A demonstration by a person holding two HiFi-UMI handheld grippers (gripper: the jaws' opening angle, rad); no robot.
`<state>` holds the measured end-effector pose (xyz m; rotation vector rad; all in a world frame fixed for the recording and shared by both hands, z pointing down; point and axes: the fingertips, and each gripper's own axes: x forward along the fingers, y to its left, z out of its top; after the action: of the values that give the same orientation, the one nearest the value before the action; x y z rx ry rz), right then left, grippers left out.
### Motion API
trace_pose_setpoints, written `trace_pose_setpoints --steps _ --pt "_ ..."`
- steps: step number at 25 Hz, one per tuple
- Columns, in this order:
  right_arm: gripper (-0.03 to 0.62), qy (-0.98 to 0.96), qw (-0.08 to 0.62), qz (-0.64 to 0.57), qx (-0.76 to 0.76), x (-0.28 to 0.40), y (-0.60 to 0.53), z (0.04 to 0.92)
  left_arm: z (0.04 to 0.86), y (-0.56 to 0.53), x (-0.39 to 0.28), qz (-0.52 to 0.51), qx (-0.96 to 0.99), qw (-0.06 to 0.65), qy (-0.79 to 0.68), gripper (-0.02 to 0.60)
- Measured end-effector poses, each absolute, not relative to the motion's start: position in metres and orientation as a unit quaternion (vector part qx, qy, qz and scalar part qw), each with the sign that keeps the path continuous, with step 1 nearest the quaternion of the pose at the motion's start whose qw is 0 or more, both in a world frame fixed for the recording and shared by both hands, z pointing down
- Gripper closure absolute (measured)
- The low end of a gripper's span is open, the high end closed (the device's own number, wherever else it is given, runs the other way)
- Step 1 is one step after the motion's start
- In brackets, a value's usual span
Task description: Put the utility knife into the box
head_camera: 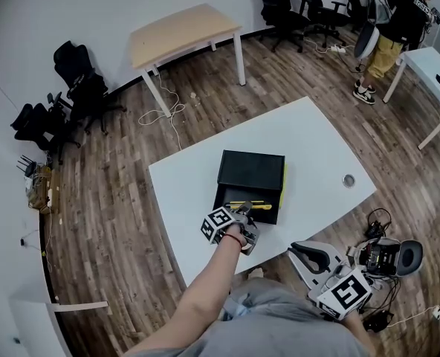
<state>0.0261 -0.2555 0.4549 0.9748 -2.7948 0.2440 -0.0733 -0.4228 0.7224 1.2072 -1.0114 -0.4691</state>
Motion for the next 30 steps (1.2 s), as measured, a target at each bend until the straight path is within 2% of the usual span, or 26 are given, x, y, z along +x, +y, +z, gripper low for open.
trace_pose_setpoints --steps 13,14,18,28,30 --pt "0.562 -0.934 0.089 0.085 0.334 0.025 -0.264 0.455 0.733 -0.436 -0.058 -0.185 0.534 0.709 -0.422 0.501" --pt "0.562 -0.934 0.088 0.084 0.335 0.025 -0.264 0.455 0.732 -0.436 -0.057 -0.184 0.535 0.710 -0.420 0.492" --pt "0.562 -0.935 0.086 0.081 0.334 0.025 -0.263 0.453 0.729 -0.436 -0.051 -0.183 0.533 0.719 -0.407 0.386" --pt "0.562 -0.934 0.085 0.078 0.337 0.028 -0.262 0.450 0.732 -0.438 -0.056 -0.186 0.445 0.756 -0.443 0.301" --pt "0.562 -0.934 0.088 0.079 0.338 0.030 -0.262 0.453 0.726 -0.440 -0.053 -0.195 0.444 0.760 -0.433 0.301"
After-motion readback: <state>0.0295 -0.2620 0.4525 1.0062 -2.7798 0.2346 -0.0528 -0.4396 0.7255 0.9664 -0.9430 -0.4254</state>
